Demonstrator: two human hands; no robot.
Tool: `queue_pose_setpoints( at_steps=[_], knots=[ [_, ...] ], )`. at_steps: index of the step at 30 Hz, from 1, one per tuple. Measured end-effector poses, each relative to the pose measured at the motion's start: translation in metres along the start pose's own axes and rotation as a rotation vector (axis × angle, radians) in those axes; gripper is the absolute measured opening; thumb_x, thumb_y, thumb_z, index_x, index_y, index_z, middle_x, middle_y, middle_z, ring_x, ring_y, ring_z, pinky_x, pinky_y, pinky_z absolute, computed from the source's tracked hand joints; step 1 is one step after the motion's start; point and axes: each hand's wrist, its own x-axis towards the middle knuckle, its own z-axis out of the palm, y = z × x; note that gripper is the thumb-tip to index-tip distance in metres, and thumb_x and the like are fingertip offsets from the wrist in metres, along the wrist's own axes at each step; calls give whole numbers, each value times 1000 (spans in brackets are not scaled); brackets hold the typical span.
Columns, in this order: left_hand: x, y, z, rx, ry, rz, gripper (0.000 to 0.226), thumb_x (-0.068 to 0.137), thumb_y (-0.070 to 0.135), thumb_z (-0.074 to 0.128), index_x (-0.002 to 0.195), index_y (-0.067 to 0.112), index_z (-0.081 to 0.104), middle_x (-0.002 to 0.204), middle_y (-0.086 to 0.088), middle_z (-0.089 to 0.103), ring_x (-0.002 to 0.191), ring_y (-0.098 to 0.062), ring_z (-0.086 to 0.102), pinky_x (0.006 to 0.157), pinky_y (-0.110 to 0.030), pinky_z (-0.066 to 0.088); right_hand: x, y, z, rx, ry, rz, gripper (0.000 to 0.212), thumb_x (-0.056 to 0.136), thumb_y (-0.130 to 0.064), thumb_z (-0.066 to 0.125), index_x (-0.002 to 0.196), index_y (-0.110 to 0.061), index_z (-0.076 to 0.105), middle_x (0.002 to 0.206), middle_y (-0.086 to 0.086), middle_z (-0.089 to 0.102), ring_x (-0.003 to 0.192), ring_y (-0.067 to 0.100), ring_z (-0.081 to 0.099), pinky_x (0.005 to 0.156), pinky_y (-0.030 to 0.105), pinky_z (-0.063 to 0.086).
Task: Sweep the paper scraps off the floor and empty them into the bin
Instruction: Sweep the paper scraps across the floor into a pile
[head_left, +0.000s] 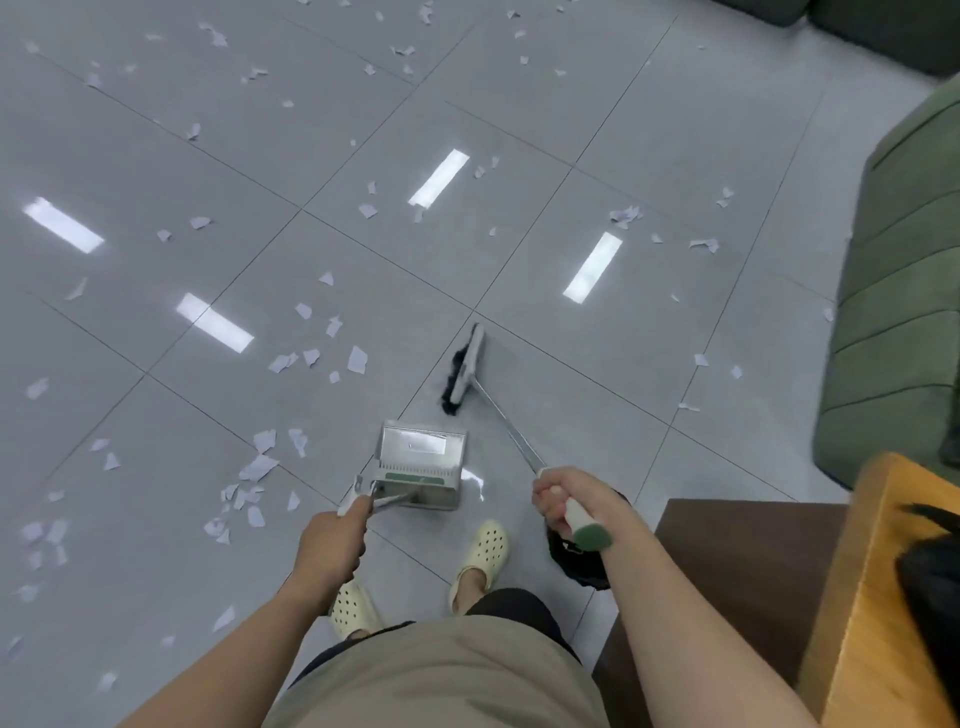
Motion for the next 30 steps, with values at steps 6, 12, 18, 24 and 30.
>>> queue_pose_setpoints(
  at_steps=[6,12,18,24,30],
  knots=[
    [-1,34,34,-16,14,13,36,88,41,57,75,14,37,56,-1,32,49,-19,24,48,-26,21,-17,-42,3,-122,-106,-85,19,85,2,57,101,-6,49,64,1,44,37,5,34,30,17,30],
    [7,75,65,40,-24,79,41,83,47,57,68,15,36,51,0,35,48,-20,28,50,-28,25,-39,-68,-12,58,-80,-152,19,87,3,51,101,-9,44,56,-1,41,34,5,33,28,16,27],
    [25,129,101,153,-76,160,50,73,61,54,66,14,42,53,-2,42,56,-22,35,60,-37,33,-52,-79,-57,270,75,-212,20,88,7,47,86,-12,42,55,-1,36,33,5,33,27,17,30],
    [50,205,146,308,-204,321,38,80,43,55,64,15,37,56,-1,42,57,-21,38,59,-38,35,-64,-91,-90,505,240,-251,22,88,7,46,78,-12,41,51,-1,35,32,5,33,28,15,32],
    [89,312,189,317,-300,389,43,76,53,55,60,16,39,53,-2,41,52,-20,36,56,-35,33,-74,-121,-119,760,339,-307,24,92,5,42,75,-12,39,48,-3,32,28,5,32,26,16,29]
  ],
)
